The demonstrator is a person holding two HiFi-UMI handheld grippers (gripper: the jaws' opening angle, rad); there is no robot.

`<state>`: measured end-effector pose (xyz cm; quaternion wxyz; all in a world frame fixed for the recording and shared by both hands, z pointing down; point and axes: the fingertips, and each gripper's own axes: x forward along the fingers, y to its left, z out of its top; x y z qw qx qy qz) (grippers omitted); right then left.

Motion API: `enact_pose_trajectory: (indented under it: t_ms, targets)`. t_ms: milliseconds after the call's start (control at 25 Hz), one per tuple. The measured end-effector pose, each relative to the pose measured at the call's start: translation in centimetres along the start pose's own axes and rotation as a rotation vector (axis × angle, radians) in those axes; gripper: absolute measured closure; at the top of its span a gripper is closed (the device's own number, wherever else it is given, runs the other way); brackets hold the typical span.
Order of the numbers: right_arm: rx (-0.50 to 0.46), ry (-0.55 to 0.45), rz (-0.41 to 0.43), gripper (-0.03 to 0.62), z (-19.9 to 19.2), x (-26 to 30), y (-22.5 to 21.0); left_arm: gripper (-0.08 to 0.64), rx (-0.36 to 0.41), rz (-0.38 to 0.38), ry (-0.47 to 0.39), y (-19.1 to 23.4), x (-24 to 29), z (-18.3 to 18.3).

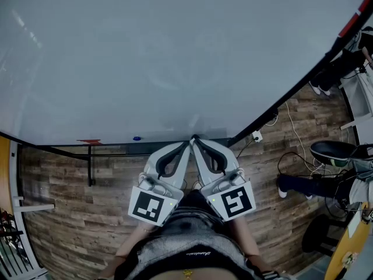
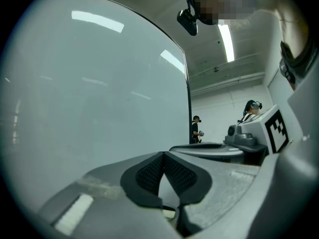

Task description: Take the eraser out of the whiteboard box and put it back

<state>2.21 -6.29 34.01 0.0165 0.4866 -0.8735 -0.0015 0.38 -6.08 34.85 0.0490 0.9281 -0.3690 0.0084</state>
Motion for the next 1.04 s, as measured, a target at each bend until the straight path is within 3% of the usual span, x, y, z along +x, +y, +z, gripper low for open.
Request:
enact_pose_trajectory:
  t_ms: [1040]
  targets:
    - [-0.019, 0.038, -0.002, 0.592, -0.71, 0.47, 0.36, 0.558, -0.002, 0.001, 0.024, 0.63, -0.08, -0.45]
